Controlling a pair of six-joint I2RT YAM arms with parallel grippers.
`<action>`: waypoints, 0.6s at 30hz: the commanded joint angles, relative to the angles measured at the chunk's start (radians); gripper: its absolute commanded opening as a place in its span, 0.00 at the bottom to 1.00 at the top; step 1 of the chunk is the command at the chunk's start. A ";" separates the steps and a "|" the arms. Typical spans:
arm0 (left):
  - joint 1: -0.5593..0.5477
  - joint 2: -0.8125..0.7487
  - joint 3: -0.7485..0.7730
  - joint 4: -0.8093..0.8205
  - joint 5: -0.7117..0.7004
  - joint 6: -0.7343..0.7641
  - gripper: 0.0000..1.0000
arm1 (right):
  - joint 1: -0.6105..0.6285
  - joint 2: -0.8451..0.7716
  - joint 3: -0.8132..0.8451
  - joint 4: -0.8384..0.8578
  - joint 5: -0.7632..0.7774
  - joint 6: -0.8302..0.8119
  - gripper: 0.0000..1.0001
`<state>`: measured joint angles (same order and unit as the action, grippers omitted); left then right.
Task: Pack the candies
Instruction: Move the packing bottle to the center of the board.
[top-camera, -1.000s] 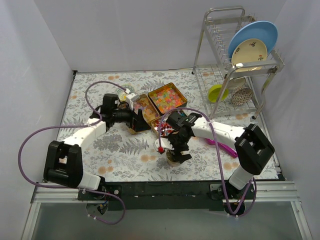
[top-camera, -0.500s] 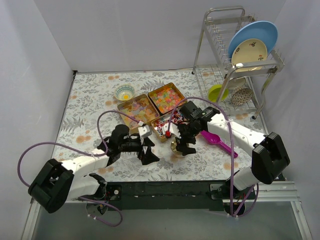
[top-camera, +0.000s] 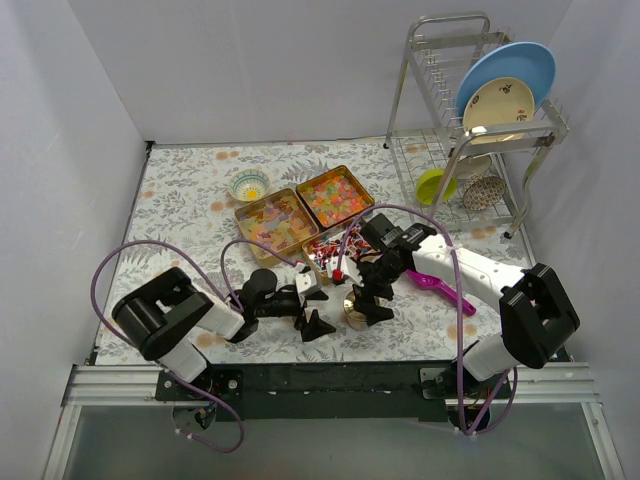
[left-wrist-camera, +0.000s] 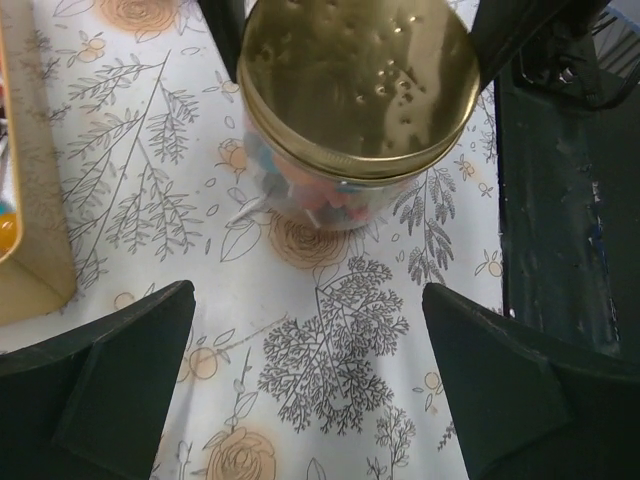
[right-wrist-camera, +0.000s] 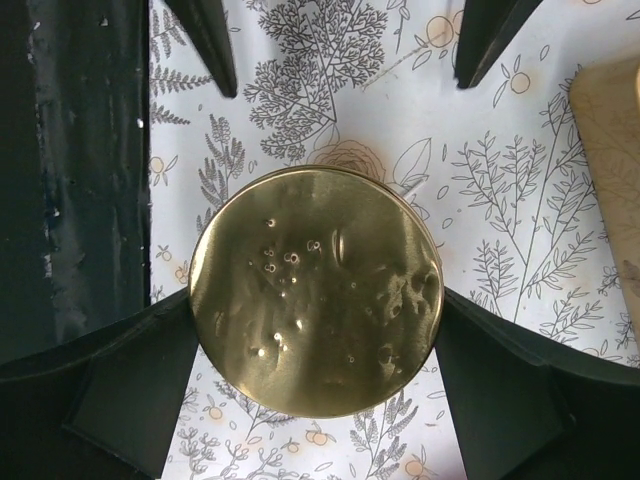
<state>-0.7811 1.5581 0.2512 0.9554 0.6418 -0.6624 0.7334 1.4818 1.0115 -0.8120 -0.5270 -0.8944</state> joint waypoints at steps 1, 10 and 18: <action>-0.026 0.104 -0.018 0.298 0.010 -0.006 0.98 | 0.001 -0.003 -0.043 0.088 -0.030 0.022 0.98; -0.087 0.342 0.059 0.511 0.009 -0.017 0.98 | 0.001 -0.023 -0.132 0.171 -0.005 0.057 0.98; -0.184 0.433 0.118 0.543 -0.090 0.024 0.98 | 0.004 -0.018 -0.123 0.180 0.035 0.075 0.98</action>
<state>-0.9020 1.9427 0.3485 1.3430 0.6094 -0.6514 0.7185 1.4616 0.8757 -0.6601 -0.5190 -0.8452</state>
